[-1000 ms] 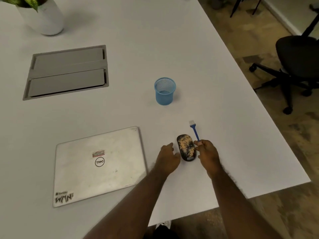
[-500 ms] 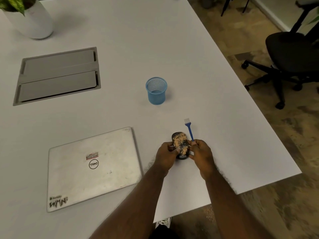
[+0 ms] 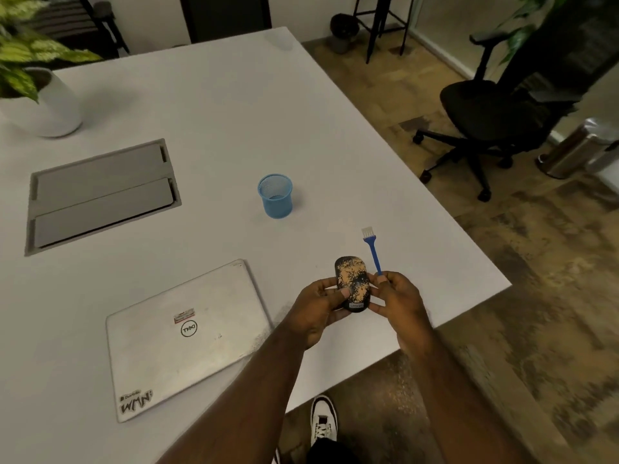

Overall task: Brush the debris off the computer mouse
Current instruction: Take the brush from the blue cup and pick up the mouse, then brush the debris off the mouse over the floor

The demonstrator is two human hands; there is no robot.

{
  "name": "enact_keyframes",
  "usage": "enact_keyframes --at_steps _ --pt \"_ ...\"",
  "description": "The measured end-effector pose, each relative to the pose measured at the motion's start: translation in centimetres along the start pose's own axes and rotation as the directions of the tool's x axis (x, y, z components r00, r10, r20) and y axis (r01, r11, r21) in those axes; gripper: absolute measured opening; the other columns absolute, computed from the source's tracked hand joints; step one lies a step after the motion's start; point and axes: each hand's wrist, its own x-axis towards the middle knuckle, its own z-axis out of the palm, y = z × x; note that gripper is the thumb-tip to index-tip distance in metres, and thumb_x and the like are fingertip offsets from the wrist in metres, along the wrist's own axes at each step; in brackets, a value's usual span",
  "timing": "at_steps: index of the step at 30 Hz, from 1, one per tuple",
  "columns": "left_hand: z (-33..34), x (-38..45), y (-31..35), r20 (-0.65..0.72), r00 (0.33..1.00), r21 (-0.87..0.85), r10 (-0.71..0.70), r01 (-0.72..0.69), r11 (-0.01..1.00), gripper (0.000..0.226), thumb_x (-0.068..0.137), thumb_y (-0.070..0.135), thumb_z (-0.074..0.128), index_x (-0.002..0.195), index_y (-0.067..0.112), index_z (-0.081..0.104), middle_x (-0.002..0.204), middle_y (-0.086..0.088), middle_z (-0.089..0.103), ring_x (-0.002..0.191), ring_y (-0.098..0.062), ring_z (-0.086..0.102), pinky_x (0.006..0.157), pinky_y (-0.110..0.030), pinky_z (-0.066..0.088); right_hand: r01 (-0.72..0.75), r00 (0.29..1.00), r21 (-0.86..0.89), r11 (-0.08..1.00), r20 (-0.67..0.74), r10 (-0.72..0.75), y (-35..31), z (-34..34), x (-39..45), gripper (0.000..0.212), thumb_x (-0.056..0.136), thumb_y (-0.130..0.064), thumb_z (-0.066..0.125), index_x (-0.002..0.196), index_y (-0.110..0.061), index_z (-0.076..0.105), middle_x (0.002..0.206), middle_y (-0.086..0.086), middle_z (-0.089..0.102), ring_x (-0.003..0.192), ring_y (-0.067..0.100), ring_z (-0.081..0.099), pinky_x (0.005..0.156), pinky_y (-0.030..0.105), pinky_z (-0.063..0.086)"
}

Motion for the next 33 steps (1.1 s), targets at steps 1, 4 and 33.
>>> enact_keyframes --at_steps 1,4,33 --pt "0.3 -0.8 0.1 0.049 0.999 0.002 -0.009 0.009 1.0 0.024 0.089 0.005 0.063 0.113 0.008 0.062 0.108 -0.015 0.072 0.1 -0.028 0.07 0.084 -0.037 0.058 0.01 1.0 -0.006 1.0 -0.014 -0.01 -0.3 -0.6 -1.2 0.014 0.105 -0.018 0.045 0.107 -0.017 0.059 0.119 0.008 0.066 0.107 0.026 0.065 0.084 0.039 0.057" --pt "1.3 -3.2 0.4 0.151 0.988 0.014 -0.028 0.026 1.0 0.018 0.09 0.004 0.06 0.108 0.006 0.066 0.105 -0.013 0.073 0.098 -0.026 0.07 0.08 -0.033 0.059 0.069 0.995 -0.031 0.997 -0.071 -0.071 -1.1 -2.6 -4.8 0.015 0.104 -0.021 0.047 0.101 -0.024 0.061 0.117 0.002 0.069 0.106 0.022 0.065 0.078 0.032 0.054" --pt "14.8 -13.4 -6.8 0.283 0.951 0.209 -0.126 0.066 0.976 0.012 0.091 0.001 0.058 0.099 -0.001 0.067 0.077 -0.009 0.074 0.071 -0.017 0.073 0.061 -0.027 0.06 0.276 0.79 -0.4 0.874 -0.424 -0.443 3.6 -18.6 -26.8 0.008 0.089 -0.021 0.071 0.085 -0.015 0.074 0.045 -0.019 0.055 0.038 0.0 0.045 0.036 0.008 0.027"
